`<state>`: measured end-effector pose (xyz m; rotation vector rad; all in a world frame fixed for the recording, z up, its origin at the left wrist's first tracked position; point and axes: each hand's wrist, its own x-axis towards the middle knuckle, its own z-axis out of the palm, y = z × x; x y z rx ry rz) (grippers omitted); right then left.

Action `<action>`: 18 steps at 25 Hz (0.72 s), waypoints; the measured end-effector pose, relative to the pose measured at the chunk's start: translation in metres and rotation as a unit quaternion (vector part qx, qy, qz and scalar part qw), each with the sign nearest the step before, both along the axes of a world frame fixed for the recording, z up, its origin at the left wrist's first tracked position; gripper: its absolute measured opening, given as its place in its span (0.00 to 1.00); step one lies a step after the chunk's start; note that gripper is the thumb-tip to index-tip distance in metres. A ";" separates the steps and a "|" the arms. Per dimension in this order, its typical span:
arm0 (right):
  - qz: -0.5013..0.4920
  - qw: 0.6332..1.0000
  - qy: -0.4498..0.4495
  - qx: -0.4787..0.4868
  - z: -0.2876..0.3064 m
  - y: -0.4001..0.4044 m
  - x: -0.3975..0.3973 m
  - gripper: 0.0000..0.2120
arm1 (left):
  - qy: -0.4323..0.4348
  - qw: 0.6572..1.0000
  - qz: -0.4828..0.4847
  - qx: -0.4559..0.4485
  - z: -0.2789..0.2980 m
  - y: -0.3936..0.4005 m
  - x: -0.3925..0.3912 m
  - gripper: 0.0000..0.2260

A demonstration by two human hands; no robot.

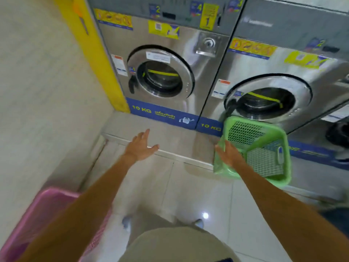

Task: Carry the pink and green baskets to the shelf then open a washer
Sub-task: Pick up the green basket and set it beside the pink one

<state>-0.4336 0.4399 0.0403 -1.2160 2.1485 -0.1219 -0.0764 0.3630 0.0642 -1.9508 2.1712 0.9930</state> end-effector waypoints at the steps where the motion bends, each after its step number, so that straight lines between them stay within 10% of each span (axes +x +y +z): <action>1: -0.023 1.000 0.009 -0.001 0.003 0.012 -0.042 0.34 | 0.007 1.000 -0.013 0.004 -0.002 0.003 -0.043 0.43; 7: -0.066 0.996 0.048 0.019 -0.014 0.042 -0.223 0.40 | 0.031 0.998 -0.050 0.037 -0.028 0.008 -0.204 0.40; 18: -0.103 0.990 0.016 0.091 -0.085 0.004 -0.322 0.32 | 0.032 0.985 -0.038 0.163 -0.097 -0.012 -0.348 0.38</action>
